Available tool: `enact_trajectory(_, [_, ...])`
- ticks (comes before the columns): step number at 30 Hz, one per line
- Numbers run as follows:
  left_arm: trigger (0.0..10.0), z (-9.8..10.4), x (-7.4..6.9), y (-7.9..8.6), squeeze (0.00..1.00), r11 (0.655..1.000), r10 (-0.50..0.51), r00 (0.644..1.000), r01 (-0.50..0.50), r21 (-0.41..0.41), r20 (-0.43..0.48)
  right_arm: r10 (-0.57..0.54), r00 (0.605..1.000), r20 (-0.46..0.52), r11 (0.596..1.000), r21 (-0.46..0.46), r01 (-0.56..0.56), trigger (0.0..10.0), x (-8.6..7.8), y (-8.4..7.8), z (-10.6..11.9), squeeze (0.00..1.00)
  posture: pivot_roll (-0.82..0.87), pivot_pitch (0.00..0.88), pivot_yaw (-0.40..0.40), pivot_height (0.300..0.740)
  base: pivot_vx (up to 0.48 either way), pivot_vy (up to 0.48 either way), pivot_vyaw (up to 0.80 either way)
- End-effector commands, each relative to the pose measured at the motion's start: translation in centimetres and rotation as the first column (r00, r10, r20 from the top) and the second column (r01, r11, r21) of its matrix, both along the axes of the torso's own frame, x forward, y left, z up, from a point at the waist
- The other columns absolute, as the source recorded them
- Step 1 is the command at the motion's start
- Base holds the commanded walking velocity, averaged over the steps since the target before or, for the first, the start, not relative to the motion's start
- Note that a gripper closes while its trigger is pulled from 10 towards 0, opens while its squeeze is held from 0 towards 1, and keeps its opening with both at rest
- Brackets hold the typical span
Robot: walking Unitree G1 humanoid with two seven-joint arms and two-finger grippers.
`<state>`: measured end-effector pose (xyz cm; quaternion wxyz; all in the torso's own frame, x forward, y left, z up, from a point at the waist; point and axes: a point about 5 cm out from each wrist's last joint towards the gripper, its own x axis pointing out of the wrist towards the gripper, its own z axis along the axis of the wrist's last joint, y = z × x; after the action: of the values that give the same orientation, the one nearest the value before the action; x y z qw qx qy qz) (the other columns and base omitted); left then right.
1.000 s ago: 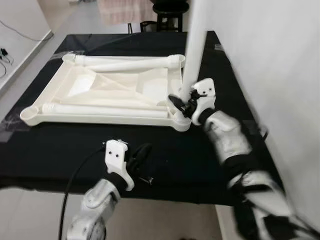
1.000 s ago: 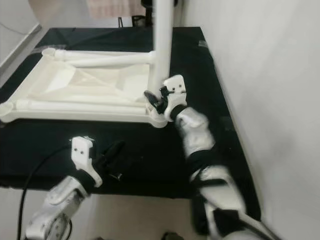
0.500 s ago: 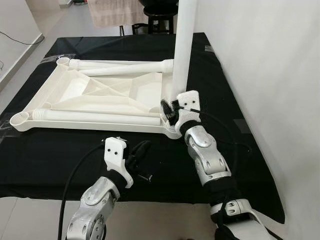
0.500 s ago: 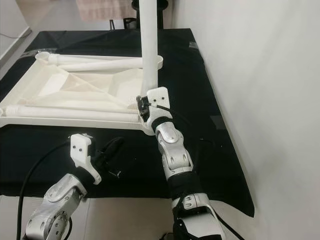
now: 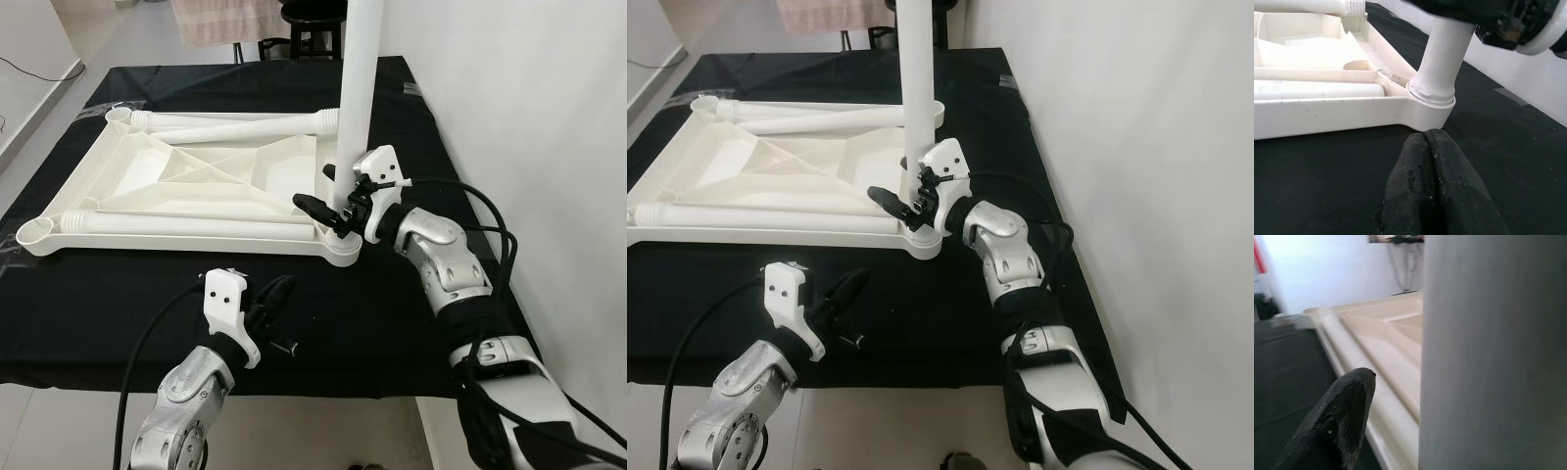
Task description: Building children table
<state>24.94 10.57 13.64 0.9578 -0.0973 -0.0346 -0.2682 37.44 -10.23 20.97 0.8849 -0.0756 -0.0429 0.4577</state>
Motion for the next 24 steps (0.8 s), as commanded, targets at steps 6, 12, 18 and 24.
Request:
enact_trajectory(6, [10.0, -0.8, -0.4, 0.0, 0.0, 1.0, 0.009, 1.0, -0.009, 0.01, -0.029, 0.186, 0.97, -0.158, 0.983, 0.023, -0.185, 0.0, -0.1, 0.4, -1.5, 0.0, 0.09, 0.113, -0.016, 0.74, 0.0, 0.0, 0.0])
enact_trajectory(12, [10.0, -0.9, -0.5, -0.1, 0.0, 1.0, 0.01, 1.0, -0.009, 0.008, -0.029, 0.156, 0.97, -0.184, 0.987, 0.06, -0.147, 0.0, 0.5, 0.0, -1.8, 0.0, 0.09, 0.116, -0.015, 0.74, 0.0, 0.0, 0.0])
enact_trajectory(18, [10.0, -0.8, -0.6, -0.1, 0.0, 1.0, 0.008, 1.0, -0.008, 0.007, -0.029, -0.097, 0.974, -0.206, 0.995, 0.013, 0.102, 0.0, 0.9, -1.7, -3.9, 0.0, 0.08, 0.133, -0.018, 0.74, 0.0, 0.0, 0.0])
enact_trajectory(24, [10.0, -0.7, -0.7, 0.2, 0.0, 1.0, 0.009, 1.0, -0.009, 0.007, -0.028, -0.623, 0.72, -0.306, 0.77, -0.078, 0.634, 0.0, 0.1, -4.3, -8.2, 0.0, 0.07, 0.153, -0.012, 0.74, 0.0, 0.0, 0.0])
